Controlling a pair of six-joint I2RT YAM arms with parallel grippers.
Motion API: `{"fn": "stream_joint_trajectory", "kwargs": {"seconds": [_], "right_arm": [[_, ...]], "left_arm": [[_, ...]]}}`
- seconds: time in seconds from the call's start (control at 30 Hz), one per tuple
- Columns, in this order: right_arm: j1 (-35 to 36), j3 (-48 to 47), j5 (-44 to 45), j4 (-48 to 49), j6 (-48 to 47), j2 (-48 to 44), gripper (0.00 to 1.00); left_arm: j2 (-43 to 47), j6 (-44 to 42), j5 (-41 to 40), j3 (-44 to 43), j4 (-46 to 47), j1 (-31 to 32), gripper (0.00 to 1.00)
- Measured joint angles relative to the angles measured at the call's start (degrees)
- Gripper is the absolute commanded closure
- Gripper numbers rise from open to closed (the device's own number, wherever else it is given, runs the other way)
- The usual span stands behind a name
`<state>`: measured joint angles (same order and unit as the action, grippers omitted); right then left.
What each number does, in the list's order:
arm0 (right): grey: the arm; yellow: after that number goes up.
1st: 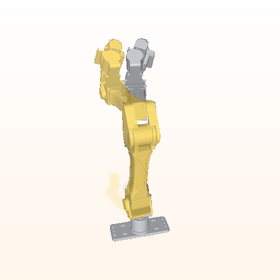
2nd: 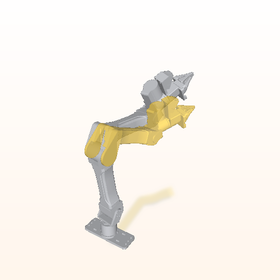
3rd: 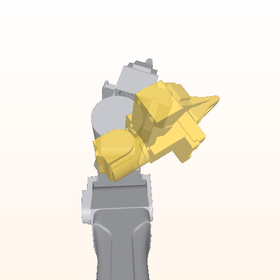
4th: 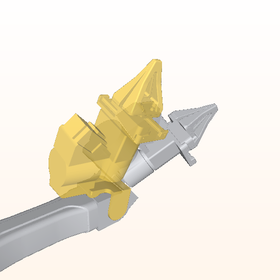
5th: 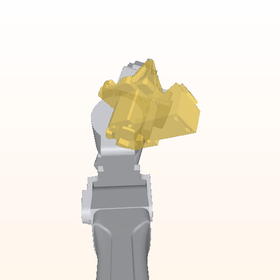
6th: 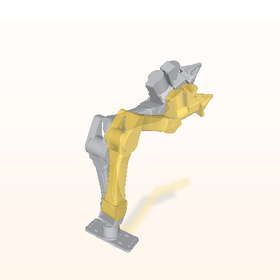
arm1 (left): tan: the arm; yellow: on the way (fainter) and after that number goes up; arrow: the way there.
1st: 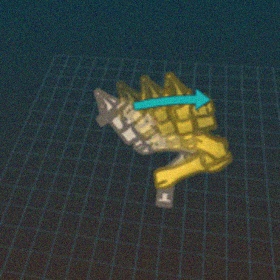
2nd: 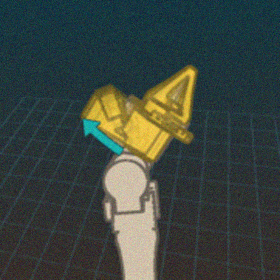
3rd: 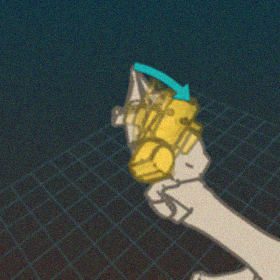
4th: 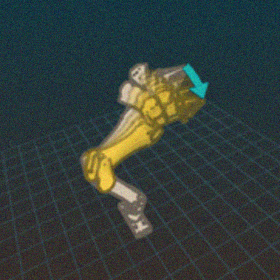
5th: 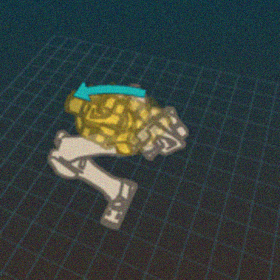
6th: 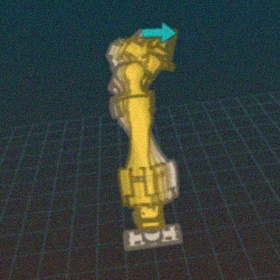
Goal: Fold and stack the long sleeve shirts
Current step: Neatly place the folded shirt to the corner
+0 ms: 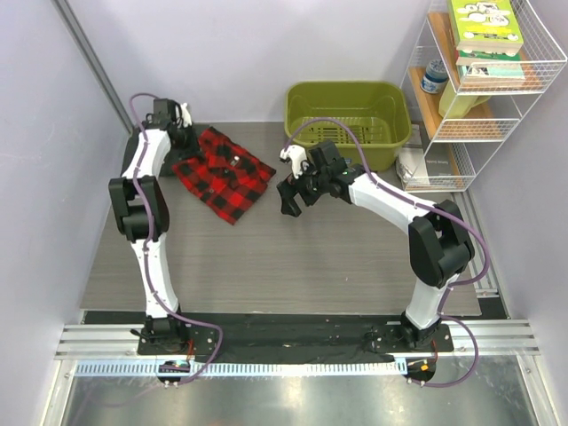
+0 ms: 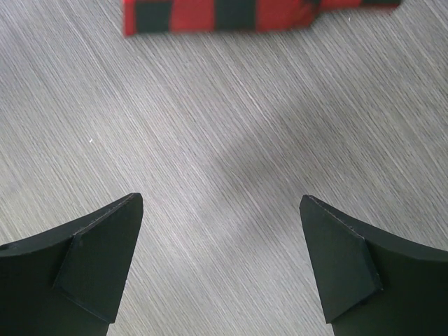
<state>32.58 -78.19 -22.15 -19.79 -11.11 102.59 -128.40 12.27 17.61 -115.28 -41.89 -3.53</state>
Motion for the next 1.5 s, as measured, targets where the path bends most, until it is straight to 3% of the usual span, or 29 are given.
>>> {"fn": "stream_joint_trajectory", "kwargs": {"seconds": [0.3, 0.6, 1.1, 1.5], "right_arm": [[-0.7, 0.0, 0.9, -2.2, -1.2, 0.0, 0.0], [-0.9, 0.0, 1.2, -2.8, -1.2, 0.0, 0.0], [-0.9, 0.0, 1.2, -3.1, -1.4, 0.0, 0.0], [-0.9, -0.4, 1.2, -3.1, -1.5, 0.0, 0.0]], "left_arm": [[-10.4, 0.7, -4.5, -24.7, 0.2, 0.0, 1.0], [-9.6, -2.1, -5.8, -24.9, 2.2, 0.1, 1.0], [-0.4, -7.0, -4.5, -24.2, 1.8, 0.5, 1.0], [0.5, -8.8, -3.6, -21.3, -0.4, 0.4, 1.0]]}}
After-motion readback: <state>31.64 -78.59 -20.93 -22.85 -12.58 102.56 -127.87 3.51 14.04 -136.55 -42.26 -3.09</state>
